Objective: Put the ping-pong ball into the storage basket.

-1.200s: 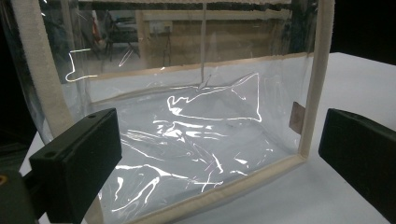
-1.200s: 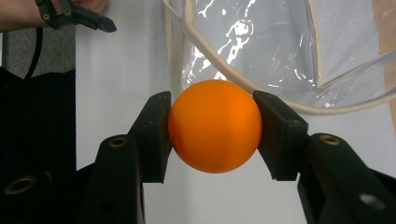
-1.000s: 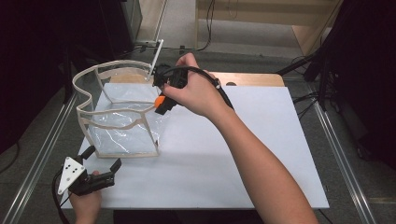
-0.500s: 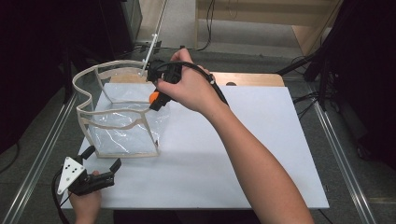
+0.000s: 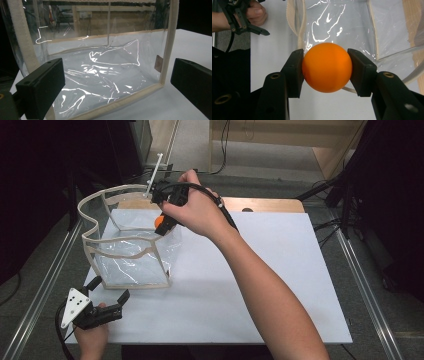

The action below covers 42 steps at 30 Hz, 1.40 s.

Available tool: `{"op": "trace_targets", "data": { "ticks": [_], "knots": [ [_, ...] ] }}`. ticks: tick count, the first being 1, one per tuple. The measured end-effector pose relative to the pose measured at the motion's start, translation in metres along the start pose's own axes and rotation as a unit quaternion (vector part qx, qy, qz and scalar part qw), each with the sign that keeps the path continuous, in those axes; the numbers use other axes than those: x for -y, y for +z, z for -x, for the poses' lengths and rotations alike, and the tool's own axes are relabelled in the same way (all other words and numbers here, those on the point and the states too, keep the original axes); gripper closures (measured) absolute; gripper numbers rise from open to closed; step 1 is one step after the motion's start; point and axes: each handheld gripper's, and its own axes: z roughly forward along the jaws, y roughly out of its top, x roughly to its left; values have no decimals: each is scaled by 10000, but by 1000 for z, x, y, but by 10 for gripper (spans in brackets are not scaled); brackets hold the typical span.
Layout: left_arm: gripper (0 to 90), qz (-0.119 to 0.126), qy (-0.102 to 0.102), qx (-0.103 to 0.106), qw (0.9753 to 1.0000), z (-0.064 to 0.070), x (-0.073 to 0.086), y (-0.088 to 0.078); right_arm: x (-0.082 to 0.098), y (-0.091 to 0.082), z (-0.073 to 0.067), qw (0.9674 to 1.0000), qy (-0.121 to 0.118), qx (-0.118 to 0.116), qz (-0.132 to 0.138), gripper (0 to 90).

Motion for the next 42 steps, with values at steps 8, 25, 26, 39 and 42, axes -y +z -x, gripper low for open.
{"op": "trace_targets", "data": {
  "ticks": [8,25,26,39,42],
  "knots": [
    [1,-13,16,-7,10000,0,0,0,-2,4,6,9999,124,89,55,474],
    [1,6,1,-8,10000,0,0,0,-3,12,11,9987,297,425,4,455],
    [1,3,2,-9,10000,0,0,0,-2,12,12,9987,297,424,15,443],
    [1,-10,16,-9,10000,0,0,0,5,10,11,9976,267,618,143,221],
    [1,-13,12,-7,10000,0,0,0,8,8,11,9977,303,598,137,142]
  ]
}}
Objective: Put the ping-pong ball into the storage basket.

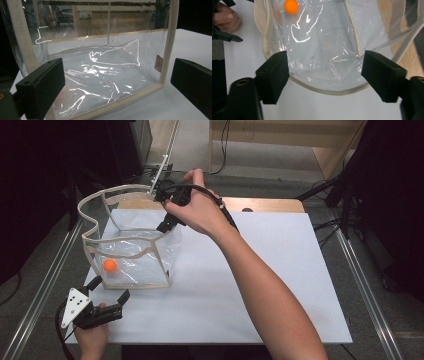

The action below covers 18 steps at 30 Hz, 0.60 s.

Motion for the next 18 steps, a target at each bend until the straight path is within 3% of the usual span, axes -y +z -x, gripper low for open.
{"op": "trace_targets", "data": {
  "ticks": [7,9,18],
  "knots": [
    [0,4,7,3,10000,0,0,0,5,-6,-6,10000,-26,-65,-32,75],
    [1,1,14,-1,10000,0,0,0,8,-6,-8,10000,-26,-69,-52,0],
    [1,9,4,0,10000,1,0,0,23,-9,-12,10000,8,-5,-24,0]
  ]
}}
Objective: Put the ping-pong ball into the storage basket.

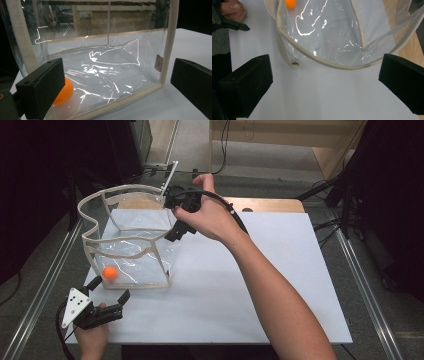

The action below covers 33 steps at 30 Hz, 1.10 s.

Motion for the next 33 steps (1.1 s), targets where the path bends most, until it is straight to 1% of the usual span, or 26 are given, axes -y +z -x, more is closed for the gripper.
{"op": "trace_targets", "data": {
  "ticks": [7,13,15,17,21,29,30,32,33],
  "knots": [
    [1,-2,14,-2,10000,0,0,0,16,-1,2,10000,61,9,25,0],
    [0,-6,15,-1,10000,0,0,0,28,0,2,9999,159,3,50,0],
    [1,-5,17,-4,10000,0,0,0,32,2,2,9999,156,8,37,0],
    [1,-9,19,-6,10000,0,0,0,37,4,2,9999,155,-44,49,0],
    [1,-12,15,-3,10000,0,0,0,46,8,3,9997,207,-57,66,0],
    [1,-24,32,-5,10000,0,0,0,62,15,1,9994,309,-36,136,0],
    [1,-24,31,-6,10000,0,0,0,63,16,1,9995,275,-33,135,0],
    [1,-26,36,-5,10000,0,0,0,67,19,-1,9994,319,-20,150,0],
    [1,-27,35,-6,10000,0,0,0,68,20,-1,9994,304,-20,148,0]
  ]
}}
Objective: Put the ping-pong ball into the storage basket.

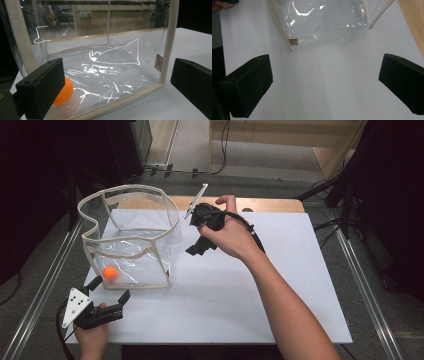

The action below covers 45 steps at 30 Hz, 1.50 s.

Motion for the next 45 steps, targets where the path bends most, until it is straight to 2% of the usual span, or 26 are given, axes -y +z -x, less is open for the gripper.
{"op": "trace_targets", "data": {
  "ticks": [27,45],
  "knots": [
    [1,-8,8,3,10000,0,0,0,42,33,-3,9998,162,-114,24,0],
    [1,-4,10,-9,10000,0,0,0,90,45,1,9980,541,-102,316,0]
  ]
}}
